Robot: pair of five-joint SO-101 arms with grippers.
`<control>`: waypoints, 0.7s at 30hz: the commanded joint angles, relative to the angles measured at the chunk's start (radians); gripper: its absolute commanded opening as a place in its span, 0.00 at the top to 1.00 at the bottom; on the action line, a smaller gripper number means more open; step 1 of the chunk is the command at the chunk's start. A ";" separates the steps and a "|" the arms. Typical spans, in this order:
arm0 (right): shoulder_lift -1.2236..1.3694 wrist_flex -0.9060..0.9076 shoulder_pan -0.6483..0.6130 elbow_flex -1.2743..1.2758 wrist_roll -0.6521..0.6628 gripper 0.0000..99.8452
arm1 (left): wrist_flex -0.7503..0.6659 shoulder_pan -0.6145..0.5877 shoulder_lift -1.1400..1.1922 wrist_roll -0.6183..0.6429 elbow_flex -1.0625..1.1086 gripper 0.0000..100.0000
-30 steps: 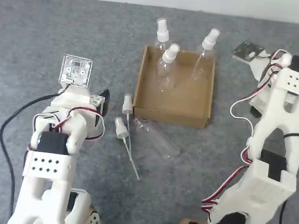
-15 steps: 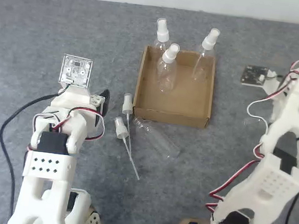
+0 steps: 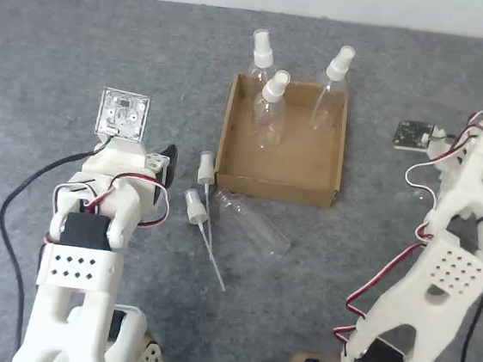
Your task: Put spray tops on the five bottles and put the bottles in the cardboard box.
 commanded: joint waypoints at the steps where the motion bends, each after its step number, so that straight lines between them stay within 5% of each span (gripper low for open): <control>1: 0.004 -0.013 -0.005 -0.084 -0.095 0.80 | -0.026 0.002 0.003 0.006 -0.007 0.83; 9: 0.018 0.071 -0.007 -0.097 -0.489 0.98 | -0.025 0.002 0.003 0.006 -0.007 0.83; 15: 0.022 0.077 -0.001 -0.089 -1.003 0.99 | 0.015 0.002 0.015 0.008 -0.025 0.83; 21: 0.053 0.071 0.001 -0.074 -1.307 0.99 | 0.196 0.002 0.279 0.002 -0.206 0.83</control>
